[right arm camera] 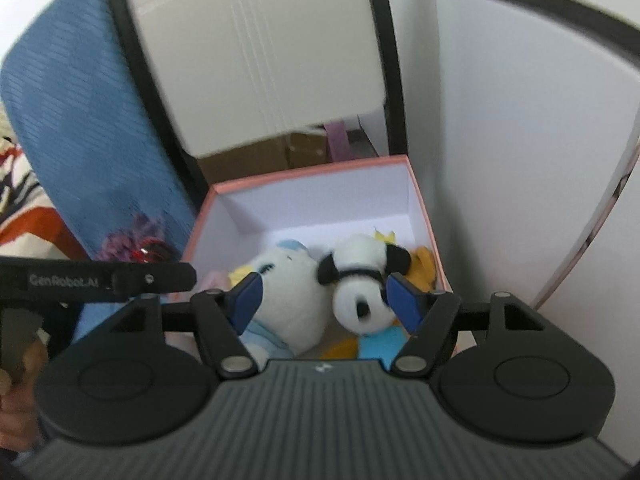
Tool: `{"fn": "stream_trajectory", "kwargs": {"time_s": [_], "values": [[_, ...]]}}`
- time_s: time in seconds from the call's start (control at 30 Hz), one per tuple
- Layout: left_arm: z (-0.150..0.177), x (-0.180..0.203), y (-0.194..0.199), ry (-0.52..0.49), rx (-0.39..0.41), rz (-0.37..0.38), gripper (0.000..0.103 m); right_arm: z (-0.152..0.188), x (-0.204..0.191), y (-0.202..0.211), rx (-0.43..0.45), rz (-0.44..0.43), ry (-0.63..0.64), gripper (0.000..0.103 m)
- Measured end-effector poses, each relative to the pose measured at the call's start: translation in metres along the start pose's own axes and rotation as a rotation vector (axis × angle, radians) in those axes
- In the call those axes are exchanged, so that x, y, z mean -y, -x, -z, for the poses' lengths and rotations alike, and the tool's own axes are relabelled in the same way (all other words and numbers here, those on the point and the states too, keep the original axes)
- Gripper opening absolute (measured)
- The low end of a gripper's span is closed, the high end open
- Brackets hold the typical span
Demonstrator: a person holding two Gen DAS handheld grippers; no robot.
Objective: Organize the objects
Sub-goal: 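Lower the pink plush into the box with the left gripper while the right releases the panda, then withdraw both grippers from the box back toward the seat cushion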
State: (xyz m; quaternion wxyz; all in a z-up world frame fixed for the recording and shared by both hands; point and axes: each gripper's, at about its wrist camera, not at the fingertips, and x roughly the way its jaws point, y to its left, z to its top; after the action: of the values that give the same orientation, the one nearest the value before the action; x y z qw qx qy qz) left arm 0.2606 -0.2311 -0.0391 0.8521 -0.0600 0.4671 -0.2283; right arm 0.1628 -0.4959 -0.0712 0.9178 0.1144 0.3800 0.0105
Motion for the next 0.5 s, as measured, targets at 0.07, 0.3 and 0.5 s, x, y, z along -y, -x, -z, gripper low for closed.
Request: {"fn": "stream_trajectory", "kwargs": {"time_s": [0.07, 0.3, 0.5], "values": [[0.000, 0.001, 0.017, -0.012, 0.033, 0.008, 0.061, -0.001, -0.008, 0.015, 0.033, -0.019, 0.001, 0.071], [0.008, -0.003, 0.076, -0.023, 0.149, 0.026, 0.061, 0.003, -0.040, 0.062, 0.135, -0.063, 0.051, 0.071], [0.026, -0.019, 0.116, -0.002, 0.224, 0.037, 0.061, 0.018, -0.070, 0.088, 0.184, -0.111, 0.111, 0.071]]}}
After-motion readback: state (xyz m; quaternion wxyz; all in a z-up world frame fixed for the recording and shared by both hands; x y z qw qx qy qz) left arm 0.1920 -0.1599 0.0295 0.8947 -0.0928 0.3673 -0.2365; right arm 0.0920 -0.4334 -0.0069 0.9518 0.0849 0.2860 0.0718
